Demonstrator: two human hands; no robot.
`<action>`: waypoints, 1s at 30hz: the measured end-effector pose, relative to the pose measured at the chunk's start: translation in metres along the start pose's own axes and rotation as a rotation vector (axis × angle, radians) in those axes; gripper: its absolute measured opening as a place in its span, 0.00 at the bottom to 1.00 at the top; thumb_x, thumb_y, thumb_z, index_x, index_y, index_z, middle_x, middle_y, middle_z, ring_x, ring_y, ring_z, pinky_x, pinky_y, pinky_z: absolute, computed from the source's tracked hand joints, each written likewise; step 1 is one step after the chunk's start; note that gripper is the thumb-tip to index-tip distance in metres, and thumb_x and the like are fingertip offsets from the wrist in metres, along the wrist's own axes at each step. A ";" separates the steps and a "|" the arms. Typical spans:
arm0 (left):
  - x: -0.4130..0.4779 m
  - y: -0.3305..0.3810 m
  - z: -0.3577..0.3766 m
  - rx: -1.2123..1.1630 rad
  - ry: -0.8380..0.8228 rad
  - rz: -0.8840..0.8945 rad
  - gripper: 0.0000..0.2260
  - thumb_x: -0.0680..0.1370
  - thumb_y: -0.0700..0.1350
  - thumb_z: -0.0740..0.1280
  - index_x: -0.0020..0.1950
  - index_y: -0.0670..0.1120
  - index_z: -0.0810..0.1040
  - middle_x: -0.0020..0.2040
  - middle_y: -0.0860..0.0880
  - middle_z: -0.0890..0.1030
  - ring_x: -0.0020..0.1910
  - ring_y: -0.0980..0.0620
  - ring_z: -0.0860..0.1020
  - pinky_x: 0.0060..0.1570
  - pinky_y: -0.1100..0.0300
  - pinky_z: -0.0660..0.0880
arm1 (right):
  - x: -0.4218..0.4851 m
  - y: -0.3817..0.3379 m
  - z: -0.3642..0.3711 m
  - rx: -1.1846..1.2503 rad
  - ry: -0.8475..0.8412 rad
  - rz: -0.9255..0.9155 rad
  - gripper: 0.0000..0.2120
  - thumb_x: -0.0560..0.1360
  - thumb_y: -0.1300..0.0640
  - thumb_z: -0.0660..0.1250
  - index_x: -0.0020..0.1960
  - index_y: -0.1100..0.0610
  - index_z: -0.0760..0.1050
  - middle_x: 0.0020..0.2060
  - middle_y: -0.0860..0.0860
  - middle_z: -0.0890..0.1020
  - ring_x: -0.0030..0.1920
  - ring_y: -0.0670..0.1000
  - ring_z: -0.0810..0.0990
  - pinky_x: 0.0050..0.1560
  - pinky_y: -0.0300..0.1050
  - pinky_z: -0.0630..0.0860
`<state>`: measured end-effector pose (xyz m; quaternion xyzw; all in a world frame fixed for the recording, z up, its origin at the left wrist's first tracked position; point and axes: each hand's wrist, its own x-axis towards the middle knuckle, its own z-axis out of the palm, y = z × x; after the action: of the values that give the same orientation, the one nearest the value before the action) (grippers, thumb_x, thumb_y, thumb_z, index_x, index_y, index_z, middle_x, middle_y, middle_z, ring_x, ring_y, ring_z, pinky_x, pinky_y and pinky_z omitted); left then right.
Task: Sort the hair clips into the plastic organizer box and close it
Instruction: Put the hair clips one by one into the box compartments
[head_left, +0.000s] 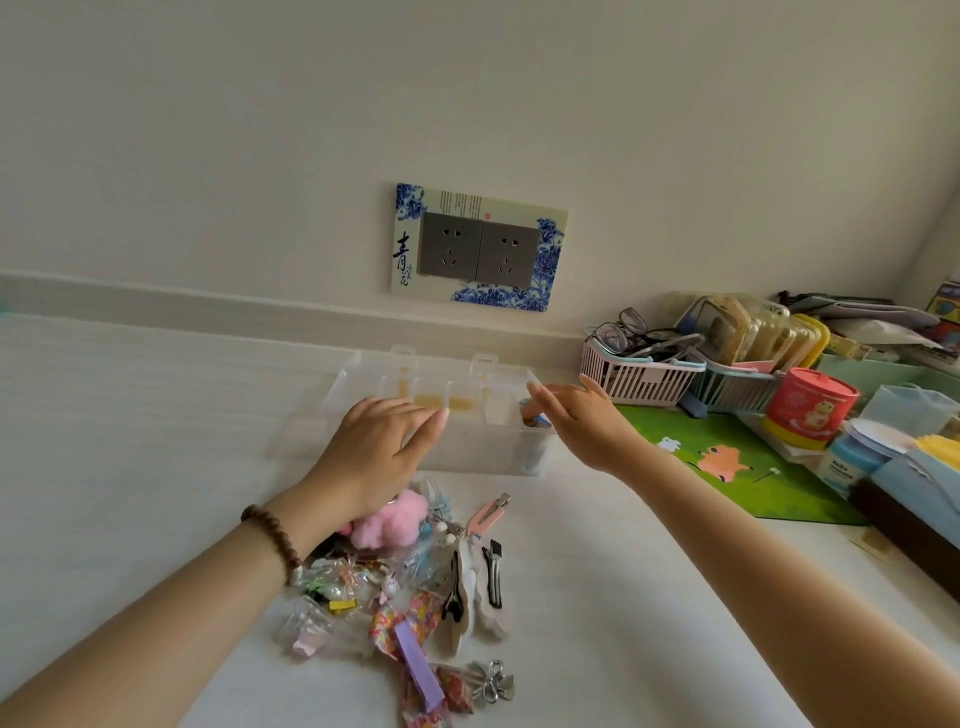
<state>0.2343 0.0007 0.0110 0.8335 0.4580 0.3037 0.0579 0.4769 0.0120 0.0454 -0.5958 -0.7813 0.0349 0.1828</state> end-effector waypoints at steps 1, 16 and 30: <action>-0.001 0.000 -0.001 -0.013 -0.007 0.003 0.37 0.72 0.67 0.35 0.65 0.53 0.73 0.64 0.54 0.76 0.66 0.56 0.68 0.69 0.55 0.56 | -0.003 -0.001 0.000 0.038 0.025 0.001 0.29 0.80 0.44 0.43 0.52 0.54 0.81 0.57 0.50 0.81 0.63 0.48 0.73 0.74 0.49 0.46; -0.005 0.002 -0.009 -0.087 -0.049 0.048 0.35 0.73 0.67 0.36 0.62 0.54 0.75 0.60 0.52 0.79 0.63 0.53 0.72 0.66 0.55 0.61 | -0.064 -0.034 0.034 0.291 -0.056 -0.014 0.11 0.73 0.48 0.67 0.54 0.49 0.80 0.49 0.44 0.82 0.46 0.42 0.78 0.41 0.29 0.68; -0.015 -0.010 -0.012 -0.014 -0.034 0.078 0.37 0.72 0.69 0.35 0.69 0.54 0.66 0.70 0.55 0.69 0.70 0.58 0.62 0.71 0.53 0.53 | -0.069 -0.028 0.031 0.581 0.052 0.078 0.08 0.68 0.53 0.74 0.37 0.55 0.77 0.35 0.50 0.82 0.34 0.46 0.77 0.38 0.37 0.73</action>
<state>0.2148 -0.0077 0.0105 0.8553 0.4220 0.2945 0.0599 0.4564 -0.0557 0.0074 -0.5486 -0.7101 0.2491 0.3643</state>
